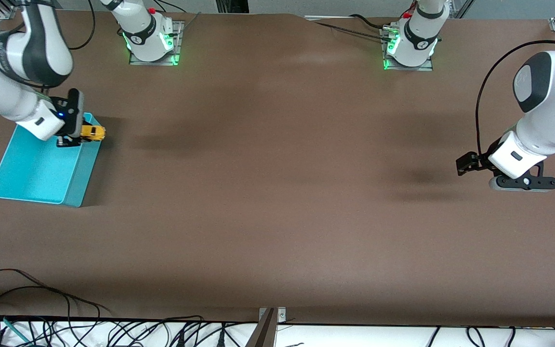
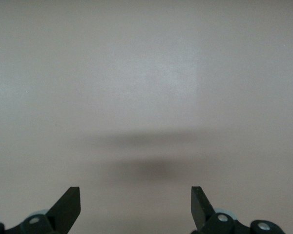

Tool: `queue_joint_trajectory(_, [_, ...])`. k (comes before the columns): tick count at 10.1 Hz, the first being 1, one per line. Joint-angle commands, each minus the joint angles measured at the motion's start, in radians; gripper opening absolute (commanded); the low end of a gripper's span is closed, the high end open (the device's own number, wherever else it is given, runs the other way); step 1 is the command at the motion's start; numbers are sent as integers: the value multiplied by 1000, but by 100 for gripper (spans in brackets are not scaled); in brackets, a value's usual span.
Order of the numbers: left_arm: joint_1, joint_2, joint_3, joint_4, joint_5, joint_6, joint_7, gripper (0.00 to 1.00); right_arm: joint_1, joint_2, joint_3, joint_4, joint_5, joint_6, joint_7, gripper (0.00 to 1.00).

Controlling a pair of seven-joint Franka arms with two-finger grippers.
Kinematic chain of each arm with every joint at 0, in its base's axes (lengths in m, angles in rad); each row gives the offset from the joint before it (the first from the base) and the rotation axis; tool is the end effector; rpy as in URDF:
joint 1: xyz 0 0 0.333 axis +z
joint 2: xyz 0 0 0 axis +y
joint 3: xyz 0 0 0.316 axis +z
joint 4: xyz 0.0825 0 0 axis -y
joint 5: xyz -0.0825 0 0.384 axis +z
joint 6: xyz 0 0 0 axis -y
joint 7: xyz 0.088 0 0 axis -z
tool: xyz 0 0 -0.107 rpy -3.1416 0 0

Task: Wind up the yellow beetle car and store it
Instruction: 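Lift the car with the right gripper over the turquoise box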

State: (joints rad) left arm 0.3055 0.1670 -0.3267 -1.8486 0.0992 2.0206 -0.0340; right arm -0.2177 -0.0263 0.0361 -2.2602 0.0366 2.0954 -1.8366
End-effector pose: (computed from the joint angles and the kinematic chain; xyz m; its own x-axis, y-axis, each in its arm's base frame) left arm 0.6039 0.0012 0.4386 0.9996 -0.0254 0.0153 -0.0248 -0.9990 -0.0361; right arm 0.4921 -0.0885 0.3616 -0.0594 0.9962 0.0632 0.9897 0.0670 -0.1261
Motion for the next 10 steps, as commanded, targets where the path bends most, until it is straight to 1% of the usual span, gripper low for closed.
queue_joint_trajectory(1, [7, -7, -2, 2, -26, -14, 31, 100, -100, 3, -16, -1, -27, -17, -189, 8])
queue_joint_trajectory(3, [7, -7, -2, 2, -26, -14, 31, 100, -164, 31, -21, 1, -85, -17, -274, 8])
queue_joint_trajectory(4, [6, -7, -3, 2, -26, -14, 31, 100, -195, 60, -36, 1, -104, -11, -305, 8])
queue_joint_trajectory(5, [7, -7, -2, 2, -26, -14, 31, 100, -216, 101, -53, 8, -119, 0, -329, 8])
queue_joint_trajectory(6, [6, -7, -3, 2, -26, -14, 31, 100, -245, 162, -58, 36, -124, 12, -352, 8])
queue_joint_trajectory(8, [7, -7, -2, 3, -26, -26, 32, 100, -279, 279, -58, 128, -126, 20, -407, 8])
queue_joint_trajectory(10, [7, -7, -2, 3, -26, -26, 34, 100, -308, 334, -58, 137, -124, 66, -421, 8])
